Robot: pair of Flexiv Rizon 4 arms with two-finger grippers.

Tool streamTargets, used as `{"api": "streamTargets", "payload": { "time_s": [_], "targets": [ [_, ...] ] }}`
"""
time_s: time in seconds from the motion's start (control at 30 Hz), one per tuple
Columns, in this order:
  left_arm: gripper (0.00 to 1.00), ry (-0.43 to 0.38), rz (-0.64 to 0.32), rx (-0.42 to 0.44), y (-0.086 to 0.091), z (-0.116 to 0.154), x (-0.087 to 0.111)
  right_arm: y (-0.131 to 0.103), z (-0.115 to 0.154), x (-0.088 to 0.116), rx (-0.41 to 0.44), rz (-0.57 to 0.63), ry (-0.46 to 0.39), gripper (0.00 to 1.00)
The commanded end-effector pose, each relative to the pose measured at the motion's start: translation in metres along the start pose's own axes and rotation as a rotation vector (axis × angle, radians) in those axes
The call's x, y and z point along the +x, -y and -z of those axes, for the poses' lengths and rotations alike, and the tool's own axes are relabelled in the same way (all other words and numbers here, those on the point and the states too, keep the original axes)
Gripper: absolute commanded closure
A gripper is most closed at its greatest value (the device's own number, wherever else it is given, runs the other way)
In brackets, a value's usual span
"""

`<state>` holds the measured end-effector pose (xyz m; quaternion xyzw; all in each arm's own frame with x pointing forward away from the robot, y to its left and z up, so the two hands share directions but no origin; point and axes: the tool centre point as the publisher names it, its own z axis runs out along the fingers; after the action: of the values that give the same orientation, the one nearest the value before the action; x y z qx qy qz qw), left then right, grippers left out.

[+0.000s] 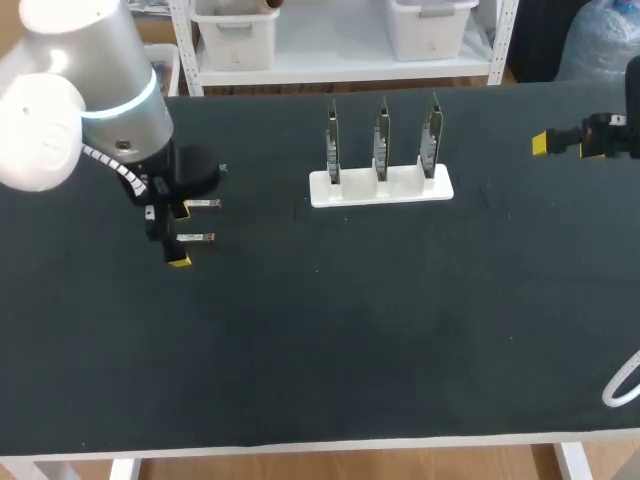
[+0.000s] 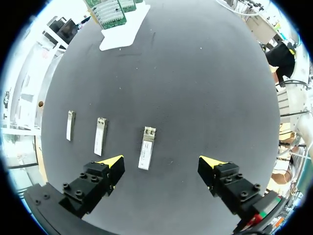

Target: Pick up the optical module with the left hand, and insert it into the network port with the right hand.

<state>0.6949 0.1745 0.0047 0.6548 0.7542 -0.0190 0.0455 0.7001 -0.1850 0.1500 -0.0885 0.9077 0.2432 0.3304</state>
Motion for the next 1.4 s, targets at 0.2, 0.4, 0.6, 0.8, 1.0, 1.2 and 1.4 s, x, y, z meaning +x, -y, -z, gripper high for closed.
{"api": "streamTargets", "payload": {
  "time_s": [0.2, 0.4, 0.6, 0.8, 1.0, 1.2, 1.4],
  "targets": [
    [0.0, -0.013, -0.014, 0.007, -0.006, -0.003, 0.001, 0.0, 0.0, 0.0, 0.0, 0.0, 0.0, 0.0],
    [0.0, -0.019, -0.021, -0.001, -0.014, -0.003, 0.0, 0.0, 0.0, 0.0, 0.0, 0.0, 0.0, 0.0],
    [0.0, -0.022, 0.003, -0.006, -0.017, 0.002, -0.002, 0.0, 0.0, 0.0, 0.0, 0.0, 0.0, 0.0],
    [0.0, -0.022, 0.003, -0.006, -0.017, 0.002, -0.002, 0.0, 0.0, 0.0, 0.0, 0.0, 0.0, 0.0],
    [0.0, -0.022, 0.003, -0.006, -0.017, 0.002, -0.002, 0.0, 0.0, 0.0, 0.0, 0.0, 0.0, 0.0],
    [0.0, -0.032, 0.031, -0.011, -0.016, 0.002, -0.002, 0.0, 0.0, 0.0, 0.0, 0.0, 0.0, 0.0],
    [0.0, -0.053, 0.029, -0.01, -0.015, 0.0, -0.002, 0.0, 0.0, 0.0, 0.0, 0.0, 0.0, 0.0]
  ]
}}
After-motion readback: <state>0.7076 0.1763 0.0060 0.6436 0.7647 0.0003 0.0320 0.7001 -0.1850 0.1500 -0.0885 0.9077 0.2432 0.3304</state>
